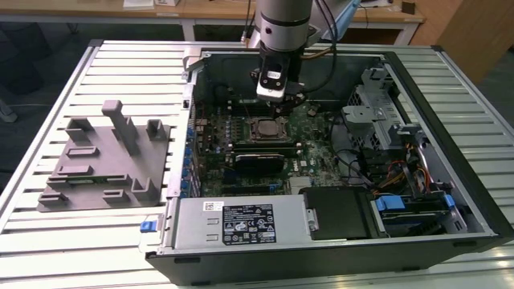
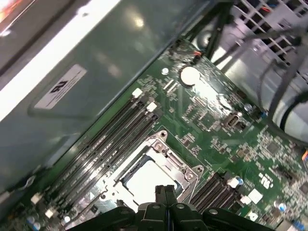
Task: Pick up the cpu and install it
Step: 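Install the first cpu locking lever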
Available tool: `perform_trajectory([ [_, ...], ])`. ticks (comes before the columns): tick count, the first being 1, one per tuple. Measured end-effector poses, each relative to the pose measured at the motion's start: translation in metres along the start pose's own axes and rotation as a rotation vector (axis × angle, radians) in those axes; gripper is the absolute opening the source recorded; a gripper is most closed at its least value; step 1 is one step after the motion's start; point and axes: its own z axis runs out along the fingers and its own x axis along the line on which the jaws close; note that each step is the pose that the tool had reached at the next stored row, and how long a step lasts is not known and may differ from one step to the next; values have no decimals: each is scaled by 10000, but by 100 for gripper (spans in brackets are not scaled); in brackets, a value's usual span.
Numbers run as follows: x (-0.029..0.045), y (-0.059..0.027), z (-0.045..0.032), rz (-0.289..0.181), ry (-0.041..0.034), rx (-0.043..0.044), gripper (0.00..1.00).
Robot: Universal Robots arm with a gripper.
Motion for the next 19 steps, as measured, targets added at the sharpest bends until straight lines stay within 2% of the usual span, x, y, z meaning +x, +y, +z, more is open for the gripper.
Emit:
perform_trajectory([
  [12,3,-3,4,-2087,67,-31,11],
  [19,24,-26,5,-2238,71,-34,11],
])
